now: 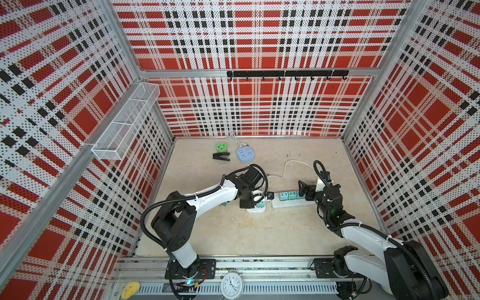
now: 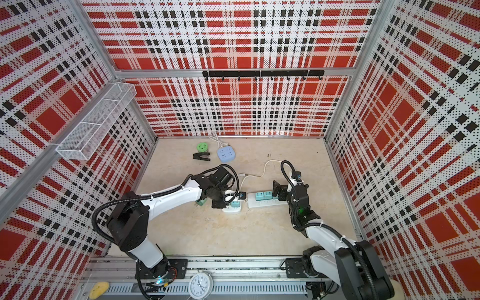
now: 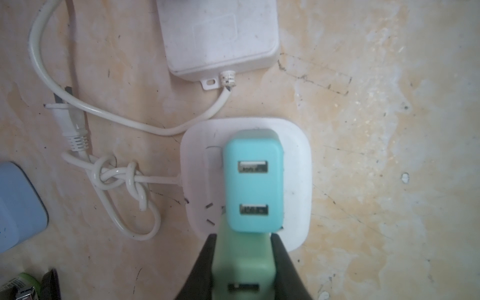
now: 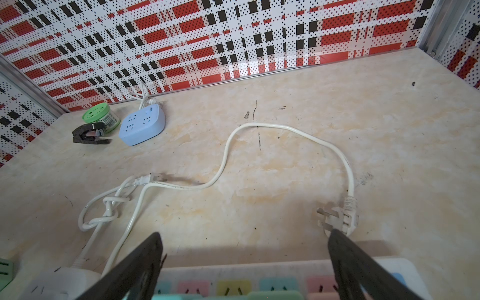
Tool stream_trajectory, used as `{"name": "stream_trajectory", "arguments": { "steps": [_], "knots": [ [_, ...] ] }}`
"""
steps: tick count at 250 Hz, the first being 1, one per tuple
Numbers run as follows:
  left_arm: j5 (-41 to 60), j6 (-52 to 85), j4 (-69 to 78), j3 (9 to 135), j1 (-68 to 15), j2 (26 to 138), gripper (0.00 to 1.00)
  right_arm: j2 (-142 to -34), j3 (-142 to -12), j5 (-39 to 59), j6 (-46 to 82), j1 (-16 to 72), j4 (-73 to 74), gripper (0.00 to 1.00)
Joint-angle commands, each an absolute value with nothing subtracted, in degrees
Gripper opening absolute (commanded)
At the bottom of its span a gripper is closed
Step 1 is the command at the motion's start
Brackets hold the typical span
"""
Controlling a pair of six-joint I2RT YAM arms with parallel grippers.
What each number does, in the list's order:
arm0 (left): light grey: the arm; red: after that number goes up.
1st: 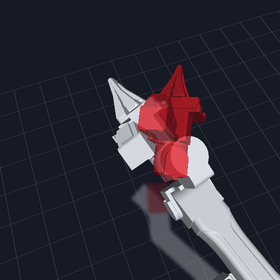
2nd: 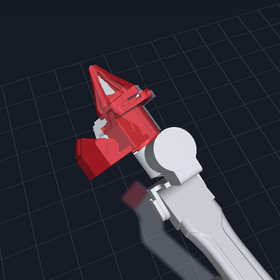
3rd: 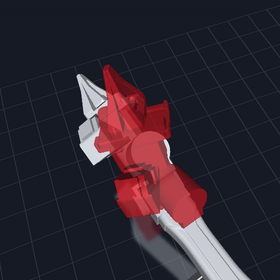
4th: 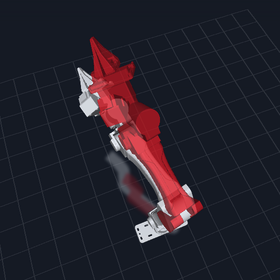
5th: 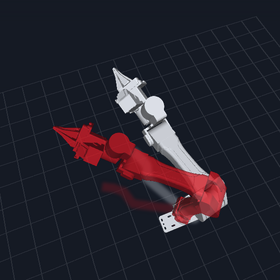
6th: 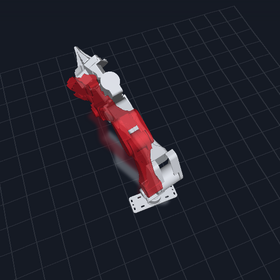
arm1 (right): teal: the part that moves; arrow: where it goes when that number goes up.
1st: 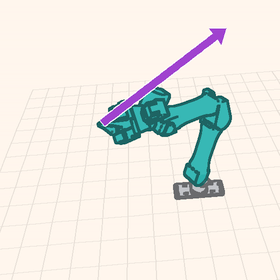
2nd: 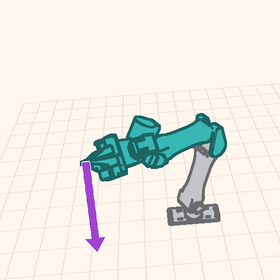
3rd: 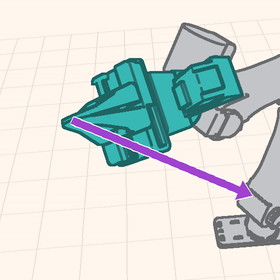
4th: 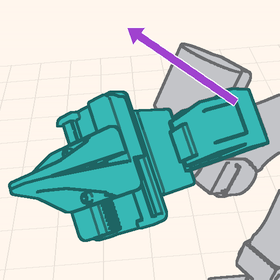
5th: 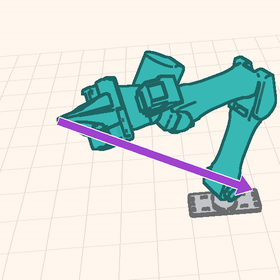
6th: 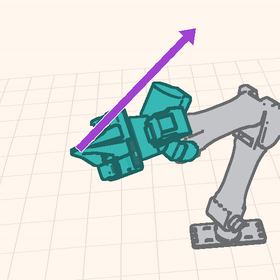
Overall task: Insert the plug
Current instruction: 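Press the mint-green charger down into the white power cube socket with the left gripper, then open the left gripper and lift it off the plugged mint-green charger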
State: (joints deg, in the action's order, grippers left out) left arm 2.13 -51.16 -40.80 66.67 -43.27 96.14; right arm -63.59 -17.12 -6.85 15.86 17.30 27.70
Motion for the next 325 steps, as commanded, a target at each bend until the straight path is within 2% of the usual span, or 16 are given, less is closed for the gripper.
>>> {"name": "stream_trajectory", "arguments": {
  "steps": [1,193,325],
  "knots": [
    [2.4,-51.3,-43.7,66.6,-44.3,96.1,0.00,-64.0,-17.7,-6.7,14.9,17.1,30.4,1.00],
    [4.4,-48.2,-47.0,69.4,-42.8,97.6,0.00,-63.7,-17.5,-6.7,14.9,17.1,30.2,1.00],
    [6.4,-47.3,-45.9,69.5,-41.4,105.1,0.00,-63.9,-17.6,-6.7,15.0,17.1,30.2,1.00]
  ]
}}
